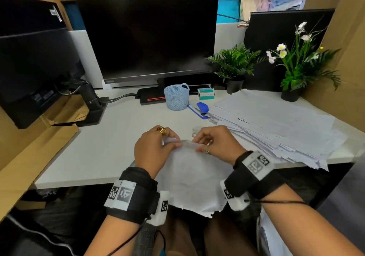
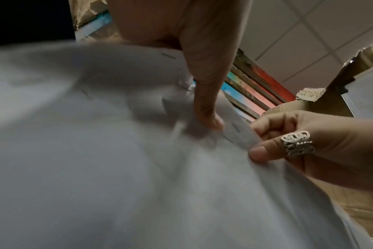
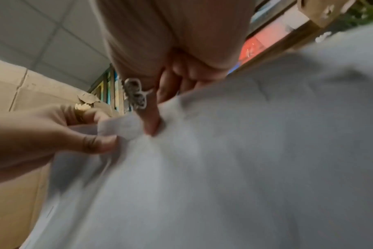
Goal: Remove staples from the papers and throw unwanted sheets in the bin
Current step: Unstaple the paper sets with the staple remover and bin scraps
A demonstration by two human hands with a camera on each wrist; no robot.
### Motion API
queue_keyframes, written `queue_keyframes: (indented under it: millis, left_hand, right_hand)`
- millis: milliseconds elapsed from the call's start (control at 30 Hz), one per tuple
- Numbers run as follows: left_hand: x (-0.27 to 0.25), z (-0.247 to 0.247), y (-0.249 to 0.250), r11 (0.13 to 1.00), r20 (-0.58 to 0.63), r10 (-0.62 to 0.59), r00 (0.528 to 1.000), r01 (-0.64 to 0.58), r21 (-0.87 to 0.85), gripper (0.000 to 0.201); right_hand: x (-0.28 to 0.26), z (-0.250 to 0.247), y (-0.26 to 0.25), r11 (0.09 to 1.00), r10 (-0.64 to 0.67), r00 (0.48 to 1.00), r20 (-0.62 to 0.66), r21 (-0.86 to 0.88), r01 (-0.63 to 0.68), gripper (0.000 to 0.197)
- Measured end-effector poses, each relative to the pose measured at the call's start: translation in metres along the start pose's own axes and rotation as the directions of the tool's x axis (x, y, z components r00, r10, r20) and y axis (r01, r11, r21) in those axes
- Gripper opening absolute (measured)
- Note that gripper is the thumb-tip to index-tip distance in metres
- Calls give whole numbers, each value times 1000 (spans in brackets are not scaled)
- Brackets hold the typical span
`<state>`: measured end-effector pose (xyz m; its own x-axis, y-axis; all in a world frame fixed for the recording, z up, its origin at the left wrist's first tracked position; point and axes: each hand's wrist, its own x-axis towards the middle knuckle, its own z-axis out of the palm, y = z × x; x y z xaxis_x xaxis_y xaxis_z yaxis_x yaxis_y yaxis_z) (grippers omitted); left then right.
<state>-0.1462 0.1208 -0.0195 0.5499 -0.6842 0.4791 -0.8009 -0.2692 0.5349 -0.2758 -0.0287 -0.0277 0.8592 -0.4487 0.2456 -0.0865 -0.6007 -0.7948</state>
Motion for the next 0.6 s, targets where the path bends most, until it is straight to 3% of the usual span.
queue_keyframes:
  millis: [67, 133, 200, 300, 367, 467, 533, 600]
  left_hand:
    - [-2, 3, -2, 992, -47, 129, 990, -129, 4, 20]
    - [-7, 8, -5, 959, -95, 282, 955, -282, 13, 16]
    - [-11, 14, -8, 926, -134, 374, 918, -377, 1, 6]
    - [-15, 22, -9, 923, -187, 331, 925, -358, -137, 21]
    - [-18, 28, -8, 924, -195, 316, 928, -348, -159, 22]
    - [-18, 35, -6, 919, -219, 337, 916, -370, -137, 19]
    - [-16, 36, -2, 898, -192, 413, 890, -433, -74, 12]
    - [-13, 36, 2, 922, -108, 378, 919, -385, -48, 33]
  right_hand:
    - [-8, 5, 11, 994, -105, 964, -245, -11, 105, 18]
    - [-17, 8, 22, 944, -331, 860, -388, -122, 308, 14]
    - [-24, 8, 28, 833, -551, 731, -402, -306, 460, 8]
    - [-32, 8, 34, 715, -697, 604, -387, -444, 540, 14]
    - [-36, 7, 38, 707, -706, 584, -401, -453, 544, 17]
    - [-39, 5, 43, 725, -686, 604, -406, -449, 522, 10]
    - [-44, 1, 48, 773, -630, 640, -440, -441, 457, 21]
    - [-54, -6, 54, 879, -470, 713, -521, -350, 323, 29]
